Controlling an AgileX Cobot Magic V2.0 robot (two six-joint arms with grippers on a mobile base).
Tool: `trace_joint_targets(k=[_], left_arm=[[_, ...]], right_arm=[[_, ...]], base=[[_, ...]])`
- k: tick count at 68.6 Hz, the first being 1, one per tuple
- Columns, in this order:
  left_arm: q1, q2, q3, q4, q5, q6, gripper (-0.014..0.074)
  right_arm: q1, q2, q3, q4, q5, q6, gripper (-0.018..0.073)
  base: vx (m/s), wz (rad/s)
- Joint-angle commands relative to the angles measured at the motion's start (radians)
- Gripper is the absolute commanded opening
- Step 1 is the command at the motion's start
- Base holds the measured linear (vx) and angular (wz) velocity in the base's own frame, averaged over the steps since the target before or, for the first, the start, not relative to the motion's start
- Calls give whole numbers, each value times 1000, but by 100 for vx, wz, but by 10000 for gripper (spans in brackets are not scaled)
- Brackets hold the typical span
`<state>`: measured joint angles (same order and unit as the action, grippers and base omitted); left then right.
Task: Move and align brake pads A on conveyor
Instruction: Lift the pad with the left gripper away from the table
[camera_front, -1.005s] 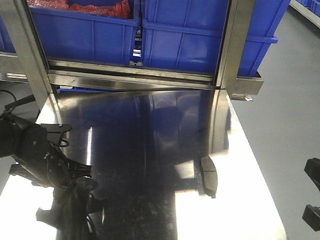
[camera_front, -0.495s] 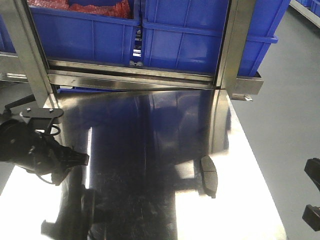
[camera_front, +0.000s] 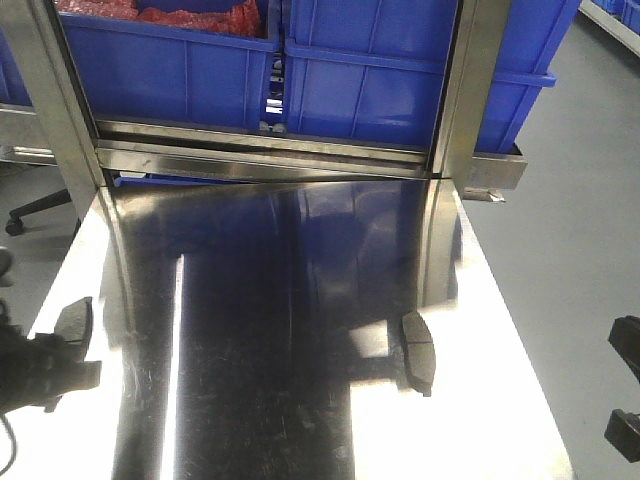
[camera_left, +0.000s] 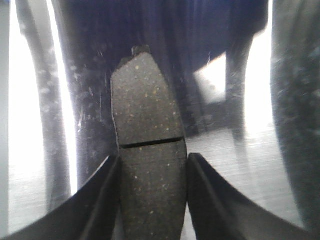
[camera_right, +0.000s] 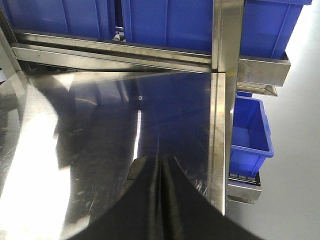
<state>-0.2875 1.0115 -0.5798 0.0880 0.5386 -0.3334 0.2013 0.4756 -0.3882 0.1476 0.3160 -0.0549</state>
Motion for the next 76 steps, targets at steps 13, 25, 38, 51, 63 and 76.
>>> trace_joint_targets(k=[13,25,38,51,63,76], left_arm=[[-2,-196,-10,0,18,2,76],[-2,-240,-10,0,22,2,76],[-2,-244,-10,0,23,2,76],[-2,-244,-10,0,23,2,76],[-2,-244,-10,0,23,2,76],[-2,-244,-10,0,23,2,76]], right_arm=[[-2,2,-28,-2,-68,-10,-10],[-2,2,-28,-2,-68,-10,-10],[-2,2,-28,-2,-68,-10,-10],[-2,2,-28,-2,-67,-10,-10],[-2,2,-28,-2,-68,-10,-10],[-2,2,-28,-3,-70,-10,-10]], base=[[0,0],[0,0],[0,0],[0,0],[0,0],[0,0]])
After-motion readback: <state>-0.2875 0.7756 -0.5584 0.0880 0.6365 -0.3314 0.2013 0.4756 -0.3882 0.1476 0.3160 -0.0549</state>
